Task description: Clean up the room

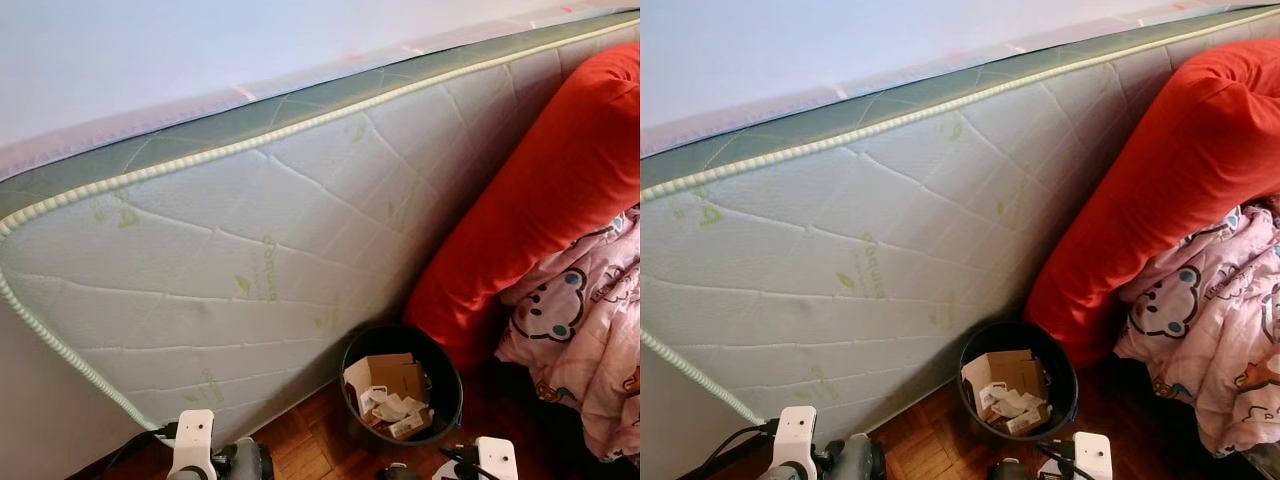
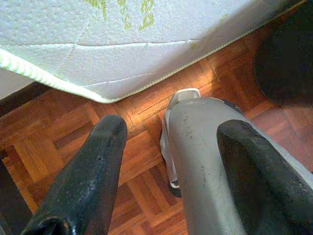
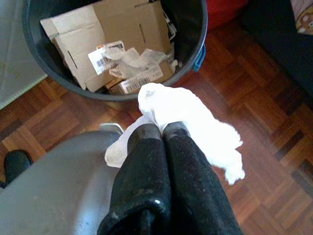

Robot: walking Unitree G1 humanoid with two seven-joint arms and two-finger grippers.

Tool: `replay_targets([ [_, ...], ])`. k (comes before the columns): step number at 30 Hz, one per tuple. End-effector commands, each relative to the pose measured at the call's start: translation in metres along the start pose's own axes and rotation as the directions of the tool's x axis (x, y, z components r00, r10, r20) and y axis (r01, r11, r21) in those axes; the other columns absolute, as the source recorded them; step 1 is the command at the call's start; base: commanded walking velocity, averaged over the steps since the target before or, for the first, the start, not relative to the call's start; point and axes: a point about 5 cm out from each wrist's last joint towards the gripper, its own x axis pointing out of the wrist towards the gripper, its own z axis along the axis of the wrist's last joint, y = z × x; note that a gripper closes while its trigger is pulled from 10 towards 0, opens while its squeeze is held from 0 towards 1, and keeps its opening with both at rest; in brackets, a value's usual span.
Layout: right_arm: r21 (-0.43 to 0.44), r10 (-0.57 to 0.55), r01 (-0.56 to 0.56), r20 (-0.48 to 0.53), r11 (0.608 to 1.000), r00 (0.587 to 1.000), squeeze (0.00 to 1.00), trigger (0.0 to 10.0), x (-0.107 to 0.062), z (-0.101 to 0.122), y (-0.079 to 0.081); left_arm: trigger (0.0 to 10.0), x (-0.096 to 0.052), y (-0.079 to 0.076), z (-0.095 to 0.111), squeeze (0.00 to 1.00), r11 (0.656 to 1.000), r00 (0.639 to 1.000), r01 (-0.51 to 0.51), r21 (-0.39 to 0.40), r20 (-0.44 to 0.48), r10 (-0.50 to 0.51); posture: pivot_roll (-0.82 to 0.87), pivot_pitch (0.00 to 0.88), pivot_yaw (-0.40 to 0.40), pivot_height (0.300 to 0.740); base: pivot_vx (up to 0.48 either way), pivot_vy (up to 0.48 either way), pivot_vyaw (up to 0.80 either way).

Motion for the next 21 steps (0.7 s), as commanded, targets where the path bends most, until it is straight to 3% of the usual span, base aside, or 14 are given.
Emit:
replay_targets([
  [1,0.01,-0.01,0.01,-0.004,1.0,1.0,0.0,10.0,-0.0016,-0.0033,-0.0019,10.0,-0.0032,-0.0043,-0.0162,0.0,1.0,0.998,0.015,0.0,-0.068,-0.015,0.0,0.082,-0.055,0.631,0.0,0.0,0.0],
  [15,-0.019,-0.006,0.006,0.007,1.0,1.0,0.0,10.0,-0.0015,-0.0016,-0.0019,10.0,-0.0034,-0.004,-0.0176,0.0,1.0,0.997,0.013,-0.001,-0.079,-0.013,0.0,0.083,-0.054,0.631,0.0,0.0,0.0],
  [21,-0.028,0.006,-0.004,0.088,1.0,0.996,0.0,10.0,-0.0018,0.0061,-0.0008,10.0,-0.0038,-0.003,-0.0189,0.0,1.0,0.996,0.011,0.0,-0.084,-0.011,0.0,0.084,-0.053,0.631,0.0,0.0,0.0],
])
